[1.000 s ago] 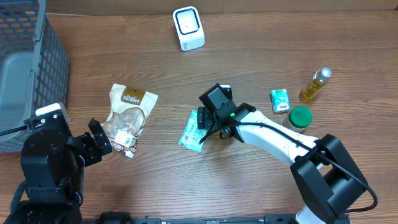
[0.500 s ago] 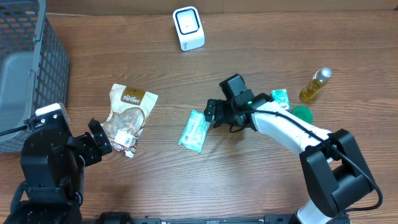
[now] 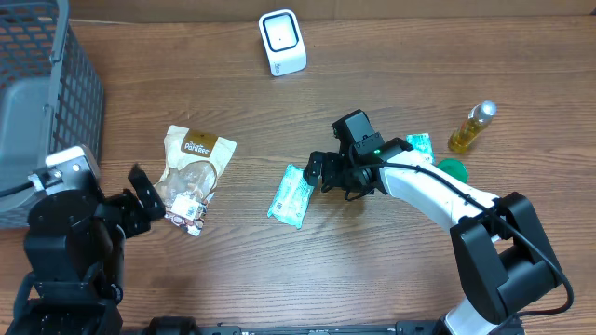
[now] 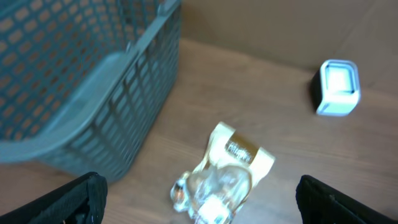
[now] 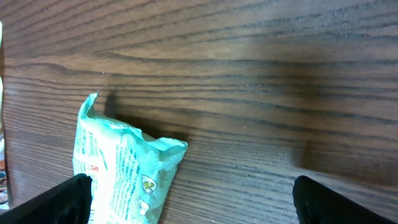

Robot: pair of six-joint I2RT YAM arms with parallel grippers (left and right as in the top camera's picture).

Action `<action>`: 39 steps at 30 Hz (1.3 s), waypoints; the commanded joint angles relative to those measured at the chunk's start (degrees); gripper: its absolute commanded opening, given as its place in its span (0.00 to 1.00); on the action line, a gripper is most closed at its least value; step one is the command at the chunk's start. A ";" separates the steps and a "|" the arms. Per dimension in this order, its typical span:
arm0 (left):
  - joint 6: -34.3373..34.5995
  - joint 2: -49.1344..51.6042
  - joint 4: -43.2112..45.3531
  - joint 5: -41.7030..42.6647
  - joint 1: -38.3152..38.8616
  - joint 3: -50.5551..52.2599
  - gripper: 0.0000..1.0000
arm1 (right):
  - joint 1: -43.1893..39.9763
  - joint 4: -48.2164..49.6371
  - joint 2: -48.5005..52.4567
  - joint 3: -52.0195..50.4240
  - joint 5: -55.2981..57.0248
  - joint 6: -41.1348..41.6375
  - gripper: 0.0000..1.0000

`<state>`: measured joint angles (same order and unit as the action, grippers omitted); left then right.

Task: Scan the item barcode
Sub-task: 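Move the left gripper toward the large wipe pack from the left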

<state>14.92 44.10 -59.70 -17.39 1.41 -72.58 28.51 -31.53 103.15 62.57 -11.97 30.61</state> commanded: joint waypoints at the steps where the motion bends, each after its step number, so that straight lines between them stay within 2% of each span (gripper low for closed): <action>1: 2.01 -0.13 0.87 7.50 -0.31 -0.31 1.00 | -0.09 -0.37 -0.28 0.37 -0.59 -0.74 1.00; 4: 1.81 -0.13 -0.17 13.64 -0.31 -0.31 1.00 | -0.09 -0.74 -0.28 0.37 -0.61 -0.70 1.00; 8: 2.03 0.42 -2.71 16.15 -0.31 -0.26 0.99 | -0.09 -0.28 -0.28 0.37 -0.87 -0.68 1.00; 9: 2.25 0.72 -3.43 17.18 -0.31 -0.11 0.60 | -0.09 -0.02 -0.28 0.37 -1.51 -0.68 1.00; 10: 2.27 1.09 -3.82 18.64 -0.31 0.20 0.25 | -0.09 0.31 -0.28 0.37 -1.99 -0.66 1.00; 11: 2.27 1.57 -4.09 20.68 -0.31 0.72 0.06 | -0.09 0.66 -0.28 0.37 -2.36 -0.66 1.00; 16: 2.23 5.14 -3.89 28.04 -0.26 5.05 0.05 | -0.09 2.80 -0.28 0.37 -2.78 -0.66 1.00; 17: 2.23 6.14 -3.89 28.83 -0.24 5.64 0.11 | -0.09 3.17 -0.28 0.37 -3.30 -0.66 1.00; 19: 2.25 8.81 -3.91 31.15 -0.24 6.12 0.32 | -0.09 3.82 -0.28 0.37 -4.48 -0.68 1.00; 20: 2.25 9.94 -3.93 32.24 -0.24 6.12 0.34 | -0.09 4.04 -0.28 0.37 -4.72 -0.68 1.00; 21: 2.27 11.23 -3.93 33.66 -0.24 6.12 0.28 | -0.09 4.15 -0.28 0.37 -4.83 -0.68 1.00; 23: 2.32 13.49 -2.93 36.50 -0.24 6.10 0.04 | -0.09 4.66 -0.28 0.37 -4.83 -0.68 1.00; 29: 2.84 23.71 -3.58 40.04 1.70 6.80 0.04 | -0.09 5.05 -0.28 0.37 -4.85 -0.66 1.00; 32: 0.68 29.83 -3.87 43.32 4.70 7.04 0.04 | -0.09 4.79 -0.28 0.37 -4.85 -0.68 1.00; 39: -0.76 41.62 -1.97 42.71 10.54 7.04 0.04 | -0.09 4.52 -0.28 0.37 -4.90 -0.66 1.00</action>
<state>15.92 83.02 -62.30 23.81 10.66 -65.93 28.51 -26.89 103.15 62.57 -16.36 30.20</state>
